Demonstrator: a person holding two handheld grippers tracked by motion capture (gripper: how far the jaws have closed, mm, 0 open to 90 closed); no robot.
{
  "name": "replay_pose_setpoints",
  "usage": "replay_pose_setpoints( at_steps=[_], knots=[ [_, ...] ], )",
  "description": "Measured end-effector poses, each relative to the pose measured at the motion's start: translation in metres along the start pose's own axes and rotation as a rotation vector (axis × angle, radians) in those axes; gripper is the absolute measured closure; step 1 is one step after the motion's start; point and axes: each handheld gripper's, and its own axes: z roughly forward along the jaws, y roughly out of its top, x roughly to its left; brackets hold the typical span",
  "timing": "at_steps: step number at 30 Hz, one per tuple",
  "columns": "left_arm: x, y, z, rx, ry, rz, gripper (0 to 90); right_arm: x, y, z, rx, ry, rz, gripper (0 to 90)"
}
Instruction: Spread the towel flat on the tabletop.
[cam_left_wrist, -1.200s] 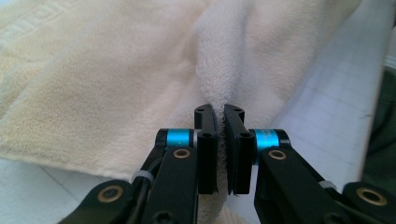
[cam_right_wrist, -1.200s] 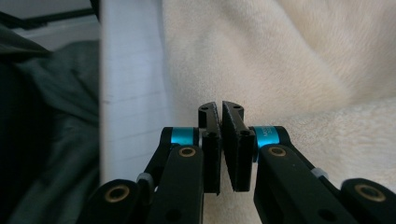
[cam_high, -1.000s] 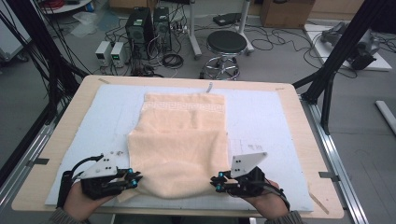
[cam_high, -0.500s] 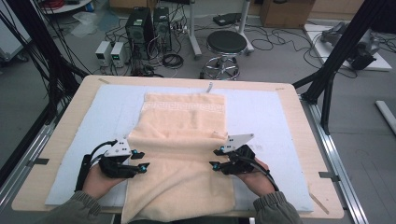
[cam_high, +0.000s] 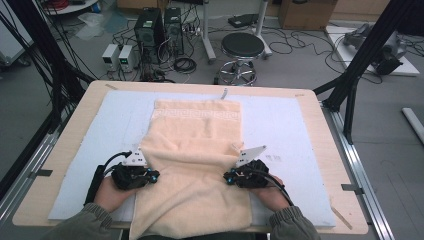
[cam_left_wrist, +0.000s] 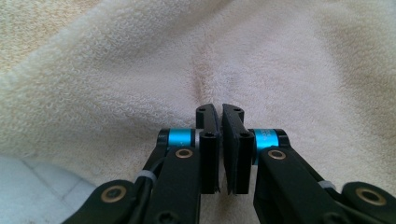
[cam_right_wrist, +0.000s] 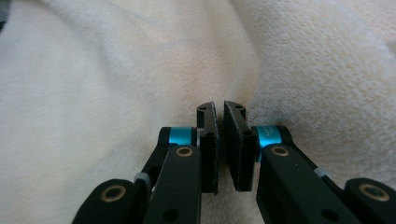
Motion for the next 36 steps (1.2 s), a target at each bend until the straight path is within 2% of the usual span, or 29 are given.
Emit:
replay_pose_setpoints(
  at_steps=[2, 8, 13, 15, 16, 18, 21, 23, 26, 28, 30, 32, 34, 35, 36],
  knots=[
    [-0.004, -0.001, -0.007, -0.014, -0.010, 0.007, 85.5, 0.006, 0.000, -0.004, -0.007, 0.009, -0.008, 84.4],
    [-0.030, -0.010, -0.035, -0.069, -0.028, 0.037, 85.6, 0.033, -0.001, -0.020, -0.028, 0.014, -0.059, 84.3],
    [-0.046, -0.018, -0.059, -0.101, -0.059, 0.059, 85.0, 0.059, -0.006, -0.031, -0.054, 0.060, -0.096, 81.4],
    [-0.048, -0.019, -0.064, -0.115, -0.045, 0.071, 80.7, 0.066, -0.006, -0.038, -0.076, 0.066, -0.109, 76.8],
    [-0.047, -0.018, -0.065, -0.124, -0.033, 0.064, 74.7, 0.068, -0.006, -0.042, -0.097, 0.057, -0.116, 74.1],
    [-0.042, -0.016, -0.064, -0.131, -0.028, 0.057, 65.7, 0.065, -0.004, -0.048, -0.120, 0.026, -0.115, 69.4],
    [-0.032, -0.011, -0.054, -0.150, -0.011, 0.059, 56.9, 0.050, 0.001, -0.050, -0.123, -0.029, -0.089, 63.1],
    [-0.026, -0.008, -0.044, -0.138, -0.010, 0.057, 52.8, 0.036, 0.003, -0.044, -0.098, -0.040, -0.085, 57.2],
    [-0.015, -0.004, -0.026, -0.109, -0.007, 0.059, 50.1, 0.019, 0.003, -0.025, -0.057, -0.042, -0.037, 50.4],
    [-0.007, -0.001, -0.016, -0.086, 0.012, 0.067, 49.7, 0.010, 0.002, -0.016, -0.028, -0.038, -0.018, 50.4],
    [0.002, -0.001, -0.010, -0.071, 0.031, 0.050, 49.4, 0.003, 0.002, -0.009, -0.003, -0.053, -0.010, 52.3],
    [0.008, -0.002, -0.007, -0.064, 0.032, 0.029, 51.1, -0.001, 0.002, -0.003, 0.006, -0.047, -0.013, 56.0],
    [0.012, -0.004, -0.003, -0.032, 0.007, 0.023, 57.3, -0.002, 0.002, 0.004, 0.050, -0.046, -0.025, 61.1],
    [0.011, -0.006, 0.000, -0.011, -0.004, 0.030, 63.9, -0.001, 0.001, 0.006, 0.047, -0.050, -0.033, 63.6],
    [0.008, -0.007, 0.001, -0.025, 0.020, 0.054, 66.5, -0.001, 0.001, 0.007, 0.040, -0.049, -0.028, 67.9]
  ],
)
